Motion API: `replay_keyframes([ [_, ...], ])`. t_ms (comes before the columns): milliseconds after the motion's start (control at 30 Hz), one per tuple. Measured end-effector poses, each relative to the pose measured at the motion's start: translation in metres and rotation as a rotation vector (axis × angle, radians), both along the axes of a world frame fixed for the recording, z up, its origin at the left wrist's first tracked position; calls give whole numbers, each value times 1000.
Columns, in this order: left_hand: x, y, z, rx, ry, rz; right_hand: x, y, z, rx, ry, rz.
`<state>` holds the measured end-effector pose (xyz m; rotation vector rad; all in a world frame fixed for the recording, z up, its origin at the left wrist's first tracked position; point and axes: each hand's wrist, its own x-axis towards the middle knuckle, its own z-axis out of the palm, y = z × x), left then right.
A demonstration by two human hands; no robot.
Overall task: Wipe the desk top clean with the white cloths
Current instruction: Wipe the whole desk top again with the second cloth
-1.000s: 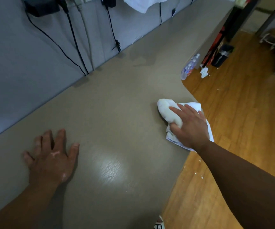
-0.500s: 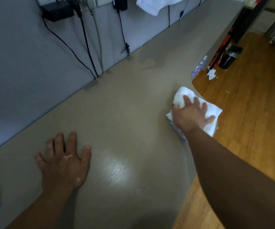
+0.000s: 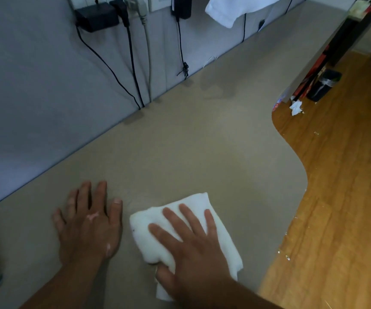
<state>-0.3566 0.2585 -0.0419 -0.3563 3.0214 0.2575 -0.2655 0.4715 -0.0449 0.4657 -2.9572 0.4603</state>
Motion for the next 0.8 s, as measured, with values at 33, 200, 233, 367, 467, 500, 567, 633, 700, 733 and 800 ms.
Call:
replay_keyframes([
  [33, -1, 0, -1, -2, 5, 14, -11, 11, 2, -7, -24, 15],
  [200, -6, 0, -2, -19, 15, 65, -88, 69, 11, 8, -103, -133],
  [233, -7, 1, -1, -16, 13, 73, -106, 84, 11, 17, -118, -165],
  [367, -12, 2, 0, -40, 1, 86, -169, 139, 11, 67, -190, -307],
  [467, -16, 1, 0, -52, -34, 86, -210, 169, 14, 36, -234, -406],
  [500, -17, 1, 0, -51, -40, 85, -222, 177, 15, 27, -238, -440],
  [567, -18, 1, 1, -42, -29, 86, -241, 185, 17, 3, -223, -521],
  [633, -17, 1, 1, -40, -12, 84, -252, 183, 15, -14, -201, -602],
  [700, -17, 0, 1, -44, -15, 80, -255, 176, 12, 1, -180, -648],
  [733, -16, 0, 1, -46, -19, 79, -254, 171, 13, 14, -179, -665],
  [800, -17, 0, 1, -44, -18, 79, -245, 156, 17, 23, -192, -698],
])
